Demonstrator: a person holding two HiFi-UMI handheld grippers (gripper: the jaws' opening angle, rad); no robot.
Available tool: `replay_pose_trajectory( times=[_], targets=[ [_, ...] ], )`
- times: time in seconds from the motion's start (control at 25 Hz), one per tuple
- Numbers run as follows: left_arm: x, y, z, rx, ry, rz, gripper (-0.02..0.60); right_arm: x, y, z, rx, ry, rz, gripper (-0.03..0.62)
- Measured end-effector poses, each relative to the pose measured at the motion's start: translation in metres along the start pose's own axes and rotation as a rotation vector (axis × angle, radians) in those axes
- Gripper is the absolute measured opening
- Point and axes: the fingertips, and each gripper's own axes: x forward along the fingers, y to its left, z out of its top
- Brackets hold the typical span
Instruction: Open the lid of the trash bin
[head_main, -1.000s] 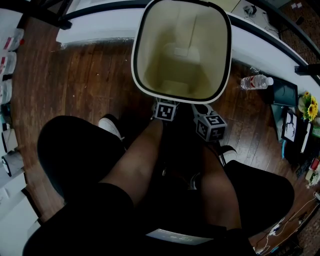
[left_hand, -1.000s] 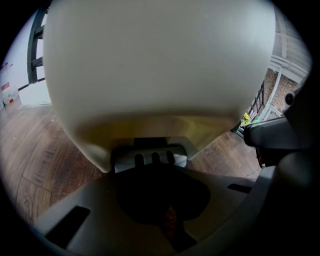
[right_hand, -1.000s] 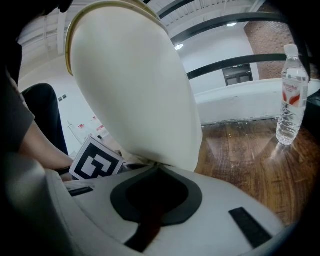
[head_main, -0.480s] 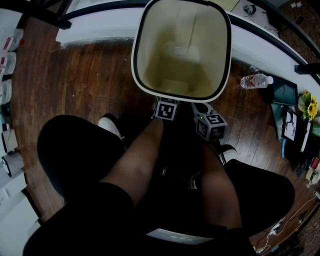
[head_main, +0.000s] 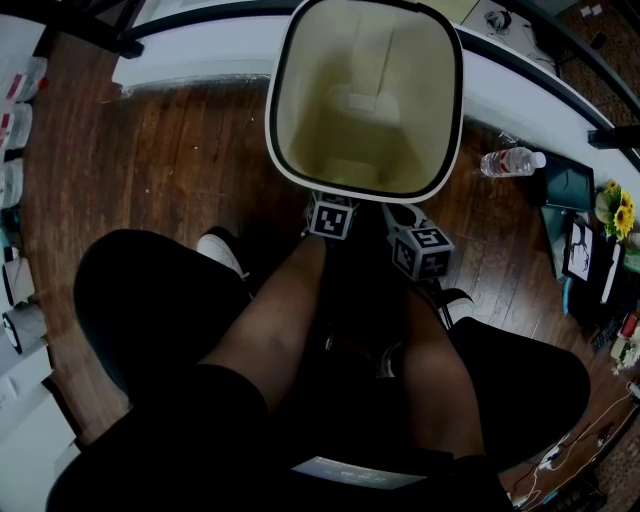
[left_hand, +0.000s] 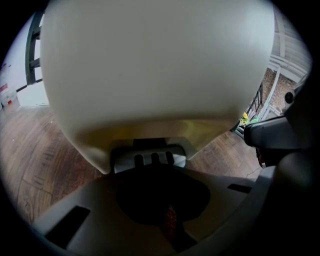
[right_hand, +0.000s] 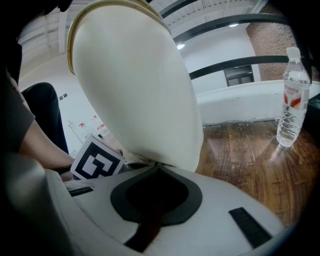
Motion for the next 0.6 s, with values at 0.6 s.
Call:
replay_pose_trajectory(
  times=[0.6],
  targets=[
    [-0.0030, -0.0008, -0.0012, 0.018, -0.011, -0.004, 0.041, -0.0023, 0.0030, -0.0009, -0.009, 0.000, -0.002, 0.014]
  ],
)
